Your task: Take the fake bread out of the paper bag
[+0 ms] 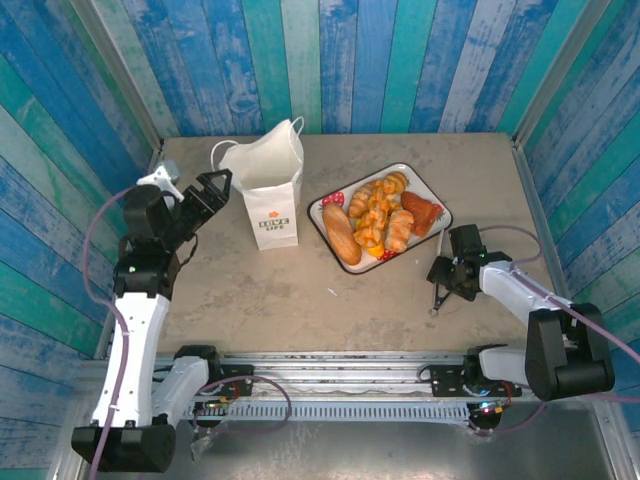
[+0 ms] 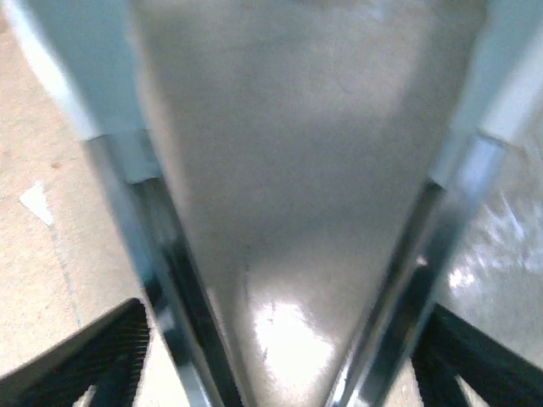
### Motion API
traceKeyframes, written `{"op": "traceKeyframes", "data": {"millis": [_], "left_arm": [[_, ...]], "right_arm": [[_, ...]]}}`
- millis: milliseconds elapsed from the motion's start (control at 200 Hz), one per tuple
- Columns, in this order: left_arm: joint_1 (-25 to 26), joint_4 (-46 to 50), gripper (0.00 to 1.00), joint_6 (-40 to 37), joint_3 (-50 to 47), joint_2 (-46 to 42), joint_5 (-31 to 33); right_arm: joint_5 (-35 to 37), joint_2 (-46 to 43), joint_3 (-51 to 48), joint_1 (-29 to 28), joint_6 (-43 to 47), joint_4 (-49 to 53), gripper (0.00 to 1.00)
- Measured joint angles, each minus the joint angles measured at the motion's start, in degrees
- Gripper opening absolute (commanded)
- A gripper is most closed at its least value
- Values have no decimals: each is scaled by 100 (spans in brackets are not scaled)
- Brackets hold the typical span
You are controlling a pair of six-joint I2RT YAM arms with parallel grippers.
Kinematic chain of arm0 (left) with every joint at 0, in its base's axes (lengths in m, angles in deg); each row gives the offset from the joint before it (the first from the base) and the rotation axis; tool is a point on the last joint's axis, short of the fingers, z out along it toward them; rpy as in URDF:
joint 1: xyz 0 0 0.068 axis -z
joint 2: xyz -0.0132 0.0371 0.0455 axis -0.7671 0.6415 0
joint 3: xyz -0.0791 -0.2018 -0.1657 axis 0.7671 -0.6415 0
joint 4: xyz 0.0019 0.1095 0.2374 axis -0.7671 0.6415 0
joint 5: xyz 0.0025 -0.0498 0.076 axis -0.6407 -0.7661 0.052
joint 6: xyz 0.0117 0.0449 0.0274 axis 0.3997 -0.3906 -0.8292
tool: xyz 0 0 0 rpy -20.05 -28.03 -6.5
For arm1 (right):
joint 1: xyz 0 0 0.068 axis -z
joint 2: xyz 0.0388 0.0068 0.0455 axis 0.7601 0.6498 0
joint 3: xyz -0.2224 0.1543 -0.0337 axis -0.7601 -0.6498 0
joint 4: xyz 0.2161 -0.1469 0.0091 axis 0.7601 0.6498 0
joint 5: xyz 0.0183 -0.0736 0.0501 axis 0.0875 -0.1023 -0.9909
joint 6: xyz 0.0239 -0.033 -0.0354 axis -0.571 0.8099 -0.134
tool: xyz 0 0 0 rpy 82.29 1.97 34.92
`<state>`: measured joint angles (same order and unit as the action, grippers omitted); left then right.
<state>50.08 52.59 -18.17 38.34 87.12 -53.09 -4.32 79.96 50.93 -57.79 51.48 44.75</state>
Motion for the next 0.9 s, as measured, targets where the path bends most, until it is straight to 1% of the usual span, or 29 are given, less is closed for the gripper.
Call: {"op": "traceKeyframes", "data": {"millis": [105,215,406,541,701,902], "left_arm": [[0,114,94,-109,0,-184,267],[0,175,94,-251,-2,-466,651],[0,173,94,-503,-4,-1088,1436],[0,138,94,-638,-83,-1296,1939],[0,28,94,-706,-577,-1366,2518],[0,-391,94,-658,-1589,-1377,3429]], "right_arm": [[-98,-114,17,11,24,160,100],[-90,-470,103,31,33,533,100],[184,-1443,520,74,81,955,100],[431,-2129,664,107,177,1086,100],[787,-2612,811,120,442,1191,100],[1281,-2710,846,125,730,1139,100]]}}
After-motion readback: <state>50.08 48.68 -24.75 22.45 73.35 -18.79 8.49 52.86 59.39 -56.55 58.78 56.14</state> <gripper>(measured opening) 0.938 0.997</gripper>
